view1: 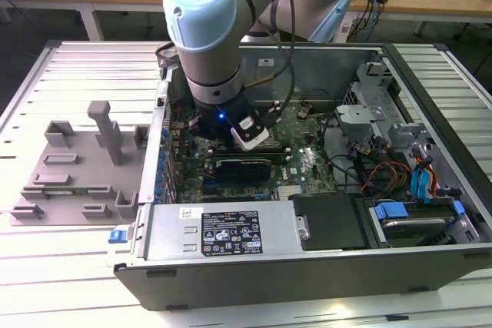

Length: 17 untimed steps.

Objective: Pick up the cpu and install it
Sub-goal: 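Install the second cpu locking lever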

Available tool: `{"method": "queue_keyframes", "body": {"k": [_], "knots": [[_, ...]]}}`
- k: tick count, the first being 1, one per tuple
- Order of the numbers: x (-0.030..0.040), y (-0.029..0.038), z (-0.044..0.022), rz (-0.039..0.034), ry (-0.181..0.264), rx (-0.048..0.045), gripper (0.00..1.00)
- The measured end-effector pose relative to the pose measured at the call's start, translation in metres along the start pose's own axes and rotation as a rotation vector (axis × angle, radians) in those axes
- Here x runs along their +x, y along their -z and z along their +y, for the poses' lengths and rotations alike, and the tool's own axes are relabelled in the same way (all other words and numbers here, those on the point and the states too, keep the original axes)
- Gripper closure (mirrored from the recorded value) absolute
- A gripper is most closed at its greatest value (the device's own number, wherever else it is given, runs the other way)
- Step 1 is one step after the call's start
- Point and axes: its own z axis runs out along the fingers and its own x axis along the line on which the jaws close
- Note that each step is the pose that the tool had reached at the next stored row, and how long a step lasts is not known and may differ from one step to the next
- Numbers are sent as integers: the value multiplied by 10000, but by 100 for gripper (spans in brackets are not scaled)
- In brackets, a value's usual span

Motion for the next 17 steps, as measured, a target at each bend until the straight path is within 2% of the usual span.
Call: {"method": "queue_keyframes", "body": {"k": [2,3,6,7,9,13,16,17], "knots": [[-7,51,10,-1,0,2,89],[-16,110,24,0,1,4,89],[-58,376,105,3,5,29,89],[-61,397,116,2,4,36,89],[-174,383,109,18,-24,99,89],[-328,363,96,77,-33,161,89],[-410,352,89,228,-60,391,89],[-437,349,87,265,-66,440,89]]}}
